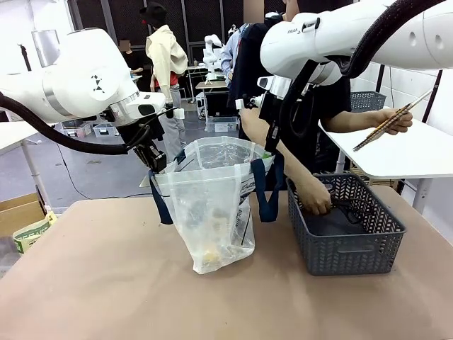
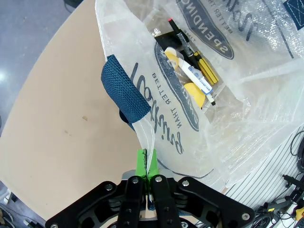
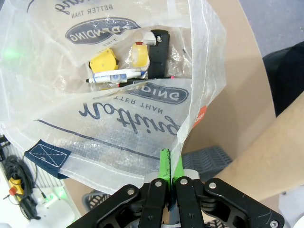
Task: Transfer purchased items from the store into the shopping bag.
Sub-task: Move the Reusable shopping bag to the right side of the table.
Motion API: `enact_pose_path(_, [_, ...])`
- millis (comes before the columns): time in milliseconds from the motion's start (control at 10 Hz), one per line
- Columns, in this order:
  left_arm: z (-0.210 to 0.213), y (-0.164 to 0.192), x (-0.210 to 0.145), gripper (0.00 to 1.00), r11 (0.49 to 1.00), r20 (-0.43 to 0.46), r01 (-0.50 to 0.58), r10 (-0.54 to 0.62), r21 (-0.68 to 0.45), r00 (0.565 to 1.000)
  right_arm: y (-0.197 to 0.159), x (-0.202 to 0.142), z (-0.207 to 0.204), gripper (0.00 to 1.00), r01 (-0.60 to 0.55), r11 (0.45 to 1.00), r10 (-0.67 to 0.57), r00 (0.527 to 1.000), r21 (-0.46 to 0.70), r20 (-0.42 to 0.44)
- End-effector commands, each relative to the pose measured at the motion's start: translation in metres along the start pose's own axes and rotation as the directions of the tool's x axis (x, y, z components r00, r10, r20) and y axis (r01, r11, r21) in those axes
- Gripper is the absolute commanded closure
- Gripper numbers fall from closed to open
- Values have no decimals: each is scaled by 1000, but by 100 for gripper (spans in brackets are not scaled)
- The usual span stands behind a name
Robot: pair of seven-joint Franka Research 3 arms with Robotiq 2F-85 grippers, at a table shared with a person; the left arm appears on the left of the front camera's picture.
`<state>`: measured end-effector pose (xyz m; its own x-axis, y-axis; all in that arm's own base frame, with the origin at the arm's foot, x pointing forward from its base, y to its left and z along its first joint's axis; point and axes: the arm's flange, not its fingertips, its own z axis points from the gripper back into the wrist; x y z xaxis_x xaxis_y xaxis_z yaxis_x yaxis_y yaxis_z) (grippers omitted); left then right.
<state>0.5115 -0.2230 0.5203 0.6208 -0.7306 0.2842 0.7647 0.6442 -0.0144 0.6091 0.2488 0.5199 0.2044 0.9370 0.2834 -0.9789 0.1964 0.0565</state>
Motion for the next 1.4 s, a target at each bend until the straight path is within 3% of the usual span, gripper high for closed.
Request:
enact_pose_path(0, [1,0,0,100,1000,0,-12,12,7,1000,0,0,2,100,0,1000,0,1000,6,-3])
enact_pose_path(1300, [1,0,0,100,1000,0,-12,12,7,1000,0,0,2,100,0,1000,0,1000,6,-3])
